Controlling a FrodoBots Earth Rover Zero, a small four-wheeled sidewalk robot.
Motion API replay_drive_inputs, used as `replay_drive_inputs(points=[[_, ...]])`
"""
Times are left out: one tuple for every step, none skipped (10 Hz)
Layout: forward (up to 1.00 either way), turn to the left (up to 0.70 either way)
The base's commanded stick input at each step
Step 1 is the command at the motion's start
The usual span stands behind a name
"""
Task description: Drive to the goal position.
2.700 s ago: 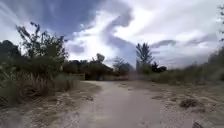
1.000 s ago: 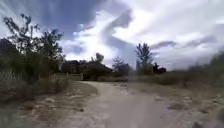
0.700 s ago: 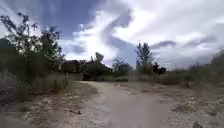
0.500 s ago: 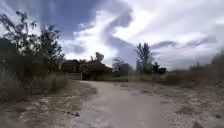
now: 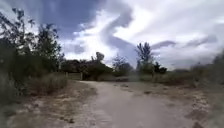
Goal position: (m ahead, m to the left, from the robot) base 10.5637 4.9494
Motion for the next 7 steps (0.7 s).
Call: replay_drive_inputs(points=[[0.45, 0.00], [0.45, 0.00], [0.45, 0.00], [0.45, 0.00], [0.45, 0.00], [0.45, 0.00], [0.45, 0.00]])
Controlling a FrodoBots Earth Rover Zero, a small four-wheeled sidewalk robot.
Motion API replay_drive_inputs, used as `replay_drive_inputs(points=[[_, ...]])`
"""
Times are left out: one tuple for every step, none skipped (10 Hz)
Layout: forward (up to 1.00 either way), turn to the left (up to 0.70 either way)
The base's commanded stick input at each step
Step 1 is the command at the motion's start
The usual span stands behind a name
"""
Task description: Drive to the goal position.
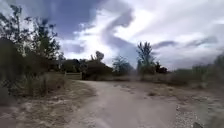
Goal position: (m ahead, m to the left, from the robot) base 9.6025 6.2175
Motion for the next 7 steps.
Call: replay_drive_inputs(points=[[0.45, 0.00], [0.45, 0.00], [0.45, 0.00], [0.45, 0.00], [0.45, 0.00], [0.45, 0.00], [0.45, 0.00]])
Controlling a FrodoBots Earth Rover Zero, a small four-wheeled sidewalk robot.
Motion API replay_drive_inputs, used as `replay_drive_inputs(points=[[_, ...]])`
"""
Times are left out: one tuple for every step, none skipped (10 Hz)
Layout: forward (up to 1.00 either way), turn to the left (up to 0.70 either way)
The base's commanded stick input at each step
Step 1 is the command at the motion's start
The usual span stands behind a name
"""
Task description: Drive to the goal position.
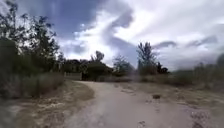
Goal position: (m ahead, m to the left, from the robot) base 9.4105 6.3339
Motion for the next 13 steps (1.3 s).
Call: replay_drive_inputs(points=[[0.45, 0.00], [0.45, 0.00], [0.45, 0.00], [0.45, 0.00], [0.45, 0.00], [0.45, 0.00], [0.45, 0.00], [0.45, 0.00], [0.45, 0.00], [0.45, 0.00], [0.45, 0.00], [0.45, 0.00], [0.45, 0.00]])
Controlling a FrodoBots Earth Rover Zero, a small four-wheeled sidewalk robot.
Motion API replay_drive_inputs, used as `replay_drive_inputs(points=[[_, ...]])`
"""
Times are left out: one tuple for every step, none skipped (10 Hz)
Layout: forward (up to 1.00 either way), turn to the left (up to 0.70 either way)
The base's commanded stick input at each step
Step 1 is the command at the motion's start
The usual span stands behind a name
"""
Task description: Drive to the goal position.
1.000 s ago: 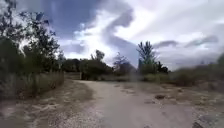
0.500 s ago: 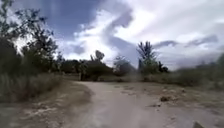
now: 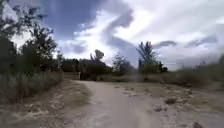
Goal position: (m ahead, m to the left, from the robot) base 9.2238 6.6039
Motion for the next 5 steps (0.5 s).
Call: replay_drive_inputs(points=[[0.45, 0.00], [0.45, 0.00], [0.45, 0.00], [0.45, 0.00], [0.45, 0.00]])
